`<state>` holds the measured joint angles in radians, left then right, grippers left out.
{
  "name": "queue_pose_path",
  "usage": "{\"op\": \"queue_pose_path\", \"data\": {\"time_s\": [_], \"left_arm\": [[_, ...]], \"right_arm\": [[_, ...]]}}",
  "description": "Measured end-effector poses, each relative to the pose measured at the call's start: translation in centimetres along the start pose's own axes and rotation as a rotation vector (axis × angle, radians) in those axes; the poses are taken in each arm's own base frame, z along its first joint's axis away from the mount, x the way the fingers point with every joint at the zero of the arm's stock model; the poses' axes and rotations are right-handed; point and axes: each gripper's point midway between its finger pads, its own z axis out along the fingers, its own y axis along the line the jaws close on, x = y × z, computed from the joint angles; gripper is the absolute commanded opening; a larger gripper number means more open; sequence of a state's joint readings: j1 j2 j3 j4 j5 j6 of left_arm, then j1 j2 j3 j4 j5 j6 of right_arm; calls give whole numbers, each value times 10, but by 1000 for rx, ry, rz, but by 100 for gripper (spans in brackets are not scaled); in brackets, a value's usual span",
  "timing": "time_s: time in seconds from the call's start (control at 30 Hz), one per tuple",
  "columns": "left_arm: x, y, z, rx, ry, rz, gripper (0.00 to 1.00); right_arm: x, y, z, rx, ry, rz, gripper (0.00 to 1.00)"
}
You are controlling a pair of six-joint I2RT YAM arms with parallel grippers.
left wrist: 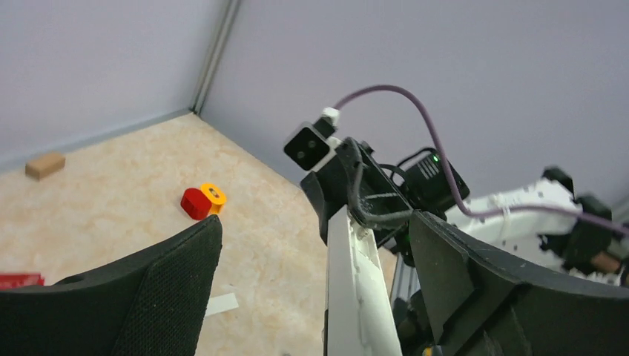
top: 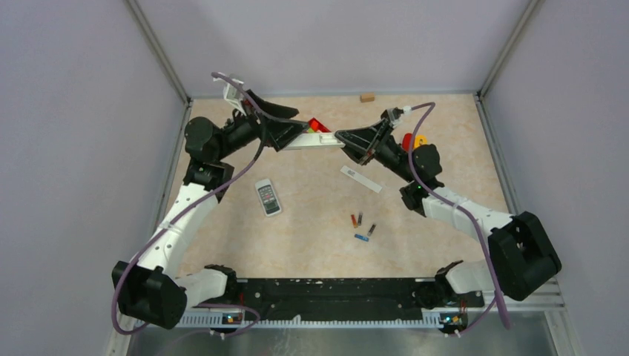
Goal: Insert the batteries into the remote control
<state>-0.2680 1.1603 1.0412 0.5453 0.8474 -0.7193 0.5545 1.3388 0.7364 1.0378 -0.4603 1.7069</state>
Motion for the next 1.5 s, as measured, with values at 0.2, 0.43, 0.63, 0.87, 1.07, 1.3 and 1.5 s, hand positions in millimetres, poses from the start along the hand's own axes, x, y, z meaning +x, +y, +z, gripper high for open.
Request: {"op": "queue_pose_path", "data": {"time_s": [0.2, 0.43, 0.63, 0.87, 1.07, 1.3, 1.5], "left_arm": [[1, 32, -2, -209, -63, -273, 99], [6, 45, -18, -355, -162, -525, 99], [28, 56, -28, -371, -231, -738, 95], [25, 63, -20, -311, -277, -830, 65], [21, 65, -17, -291, -292, -830, 29], [28, 73, -16, -307, -282, -830, 0], [24, 70, -14, -294, -264, -740, 0]], "right_arm": [[-13, -6, 3, 51, -72, -109, 11], [-31, -13, 4, 104, -163, -211, 11], [-48, -13, 7, 130, -243, -268, 11], [-52, -16, 21, 140, -252, -264, 11], [-48, -30, 27, 170, -231, -252, 11], [-46, -33, 27, 182, -215, -280, 20], [-37, -34, 24, 180, -150, -311, 76]]}}
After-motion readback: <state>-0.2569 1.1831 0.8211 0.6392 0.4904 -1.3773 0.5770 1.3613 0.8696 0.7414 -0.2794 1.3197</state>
